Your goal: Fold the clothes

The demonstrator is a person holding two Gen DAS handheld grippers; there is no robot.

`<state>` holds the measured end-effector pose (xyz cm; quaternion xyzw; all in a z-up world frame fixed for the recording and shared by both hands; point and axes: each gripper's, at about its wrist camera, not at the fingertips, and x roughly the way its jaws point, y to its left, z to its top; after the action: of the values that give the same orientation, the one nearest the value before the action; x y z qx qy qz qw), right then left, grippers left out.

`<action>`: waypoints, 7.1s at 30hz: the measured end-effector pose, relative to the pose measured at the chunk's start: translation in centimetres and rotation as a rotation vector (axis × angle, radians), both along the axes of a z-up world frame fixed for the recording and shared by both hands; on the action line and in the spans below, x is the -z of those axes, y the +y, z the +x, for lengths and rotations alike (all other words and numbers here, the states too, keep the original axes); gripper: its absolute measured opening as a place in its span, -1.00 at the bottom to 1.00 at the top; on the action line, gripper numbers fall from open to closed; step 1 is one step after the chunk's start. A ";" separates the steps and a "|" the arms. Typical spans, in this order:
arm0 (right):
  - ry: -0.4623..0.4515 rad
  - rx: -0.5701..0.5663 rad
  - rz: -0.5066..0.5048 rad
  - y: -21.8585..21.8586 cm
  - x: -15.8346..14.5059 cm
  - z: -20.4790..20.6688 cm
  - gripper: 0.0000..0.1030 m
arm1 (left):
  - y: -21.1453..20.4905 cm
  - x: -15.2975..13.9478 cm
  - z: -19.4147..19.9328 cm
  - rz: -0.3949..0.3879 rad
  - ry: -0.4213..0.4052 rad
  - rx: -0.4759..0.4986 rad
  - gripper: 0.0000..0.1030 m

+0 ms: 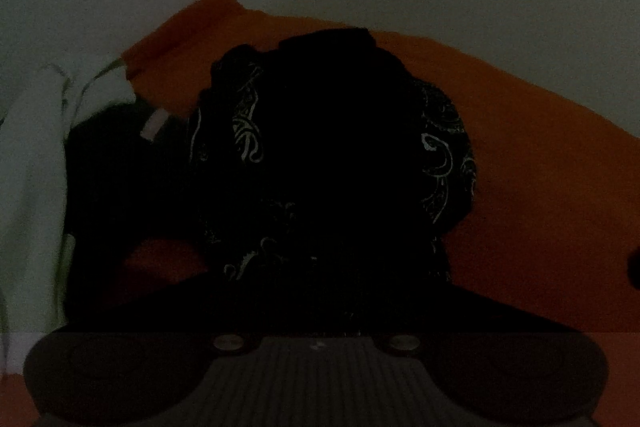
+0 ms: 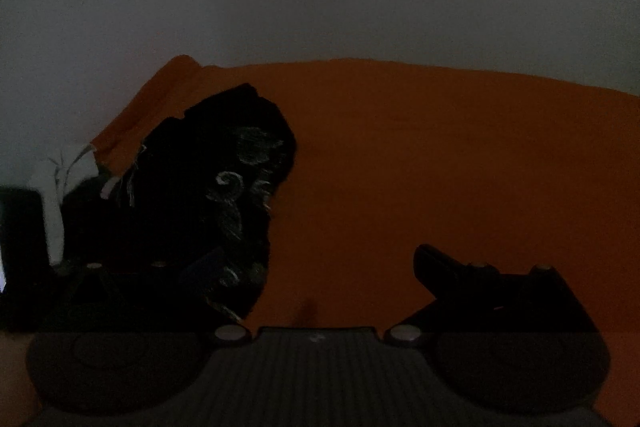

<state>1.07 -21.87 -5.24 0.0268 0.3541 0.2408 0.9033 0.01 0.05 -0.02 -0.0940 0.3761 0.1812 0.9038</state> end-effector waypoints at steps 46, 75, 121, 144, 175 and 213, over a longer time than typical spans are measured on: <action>-0.007 -0.028 -0.096 -4.2 5.8 -5.1 1.00 | 2.8 0.6 -3.3 -0.126 -0.255 -0.008 -0.91; -0.069 -0.001 0.176 -14.4 -7.2 -8.8 -0.92 | 3.0 -5.5 -25.4 -0.139 -0.167 0.310 -0.92; 0.365 0.263 0.026 -35.9 -1.4 -28.3 -0.74 | -29.1 1.2 -5.5 -0.045 0.250 0.757 -0.71; -0.266 0.362 0.228 -29.9 -21.1 -15.2 -0.74 | -12.1 -27.8 -15.5 -0.041 -0.683 0.574 -0.87; 0.067 0.277 -0.117 -20.9 9.9 -34.6 0.29 | -5.1 5.4 -34.5 0.163 -0.058 0.642 0.59; -0.567 0.534 -0.104 -22.3 -5.3 -33.5 -0.75 | -1.4 -12.1 -34.4 -0.032 -0.471 0.553 -0.82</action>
<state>-32.47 -44.18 0.08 0.0046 0.0826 -0.0231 0.9963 -34.38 -1.33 12.04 -0.0422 0.1716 -0.1026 0.9789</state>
